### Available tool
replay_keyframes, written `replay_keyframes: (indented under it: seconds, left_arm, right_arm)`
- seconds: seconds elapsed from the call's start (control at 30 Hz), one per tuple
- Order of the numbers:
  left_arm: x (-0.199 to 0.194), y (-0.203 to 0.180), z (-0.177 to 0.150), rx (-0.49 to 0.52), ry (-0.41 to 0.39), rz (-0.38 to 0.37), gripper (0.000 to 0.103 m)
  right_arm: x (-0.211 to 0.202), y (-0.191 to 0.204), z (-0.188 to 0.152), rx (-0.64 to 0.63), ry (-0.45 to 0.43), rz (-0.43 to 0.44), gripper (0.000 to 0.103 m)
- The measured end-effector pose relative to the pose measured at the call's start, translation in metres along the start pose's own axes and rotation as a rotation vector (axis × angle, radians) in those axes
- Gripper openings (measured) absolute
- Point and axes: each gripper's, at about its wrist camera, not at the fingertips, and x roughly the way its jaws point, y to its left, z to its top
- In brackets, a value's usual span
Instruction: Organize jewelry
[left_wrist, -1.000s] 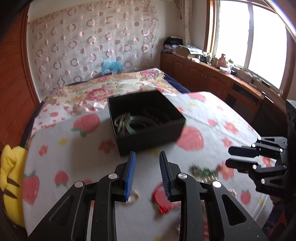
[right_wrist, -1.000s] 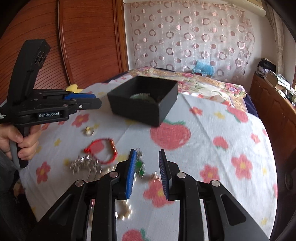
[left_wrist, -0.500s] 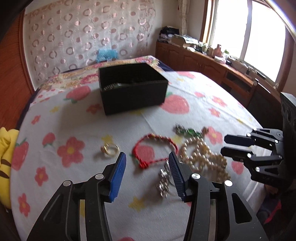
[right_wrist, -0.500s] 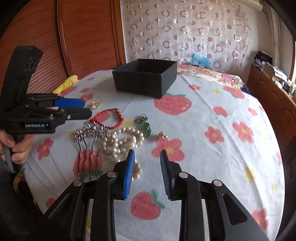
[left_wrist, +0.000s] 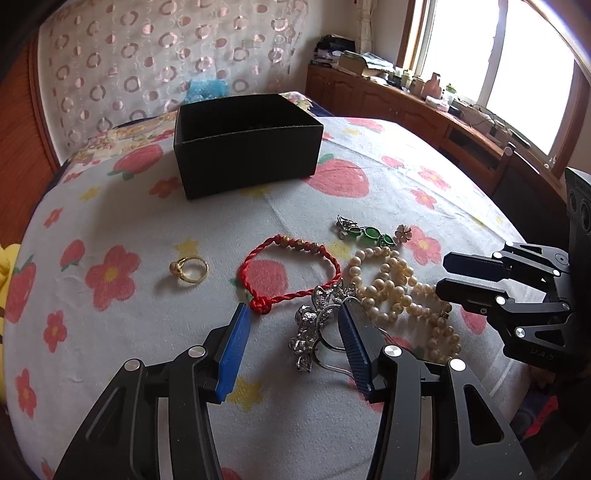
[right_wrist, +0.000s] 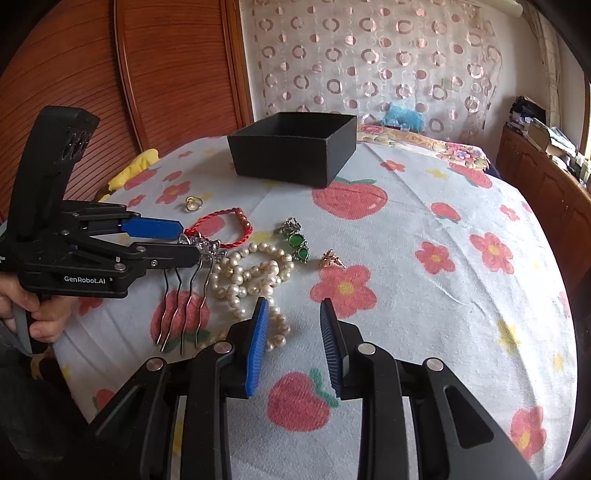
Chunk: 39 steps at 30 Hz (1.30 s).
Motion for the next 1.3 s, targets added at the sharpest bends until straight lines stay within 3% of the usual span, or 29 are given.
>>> replay_keyframes:
  seconds: [0.07,0.23,0.33,0.77,1.3]
  left_arm:
    - [0.0,-0.001,-0.001,-0.007,-0.002,-0.004,0.046]
    - [0.0,-0.003,-0.005,-0.008,-0.005,-0.029,0.018]
    - [-0.006,-0.003,-0.006,-0.016,-0.027,-0.023,0.015]
    - [-0.063,0.013,-0.008,-0.061,-0.218,0.057,0.008]
    - [-0.098,0.015,-0.014,-0.065,-0.339,0.118,0.008]
  right_arm:
    - [0.0,0.0,0.0,-0.003,0.002,0.004,0.031]
    - [0.003,-0.001,0.001,0.004,0.008,0.006,0.031]
    - [0.003,-0.001,0.001,0.003,0.01,0.009,0.031]
    - [0.006,-0.001,0.0,0.003,0.014,0.007,0.037]
    - [0.021,0.017,0.014,-0.076,0.073,-0.033,0.037]
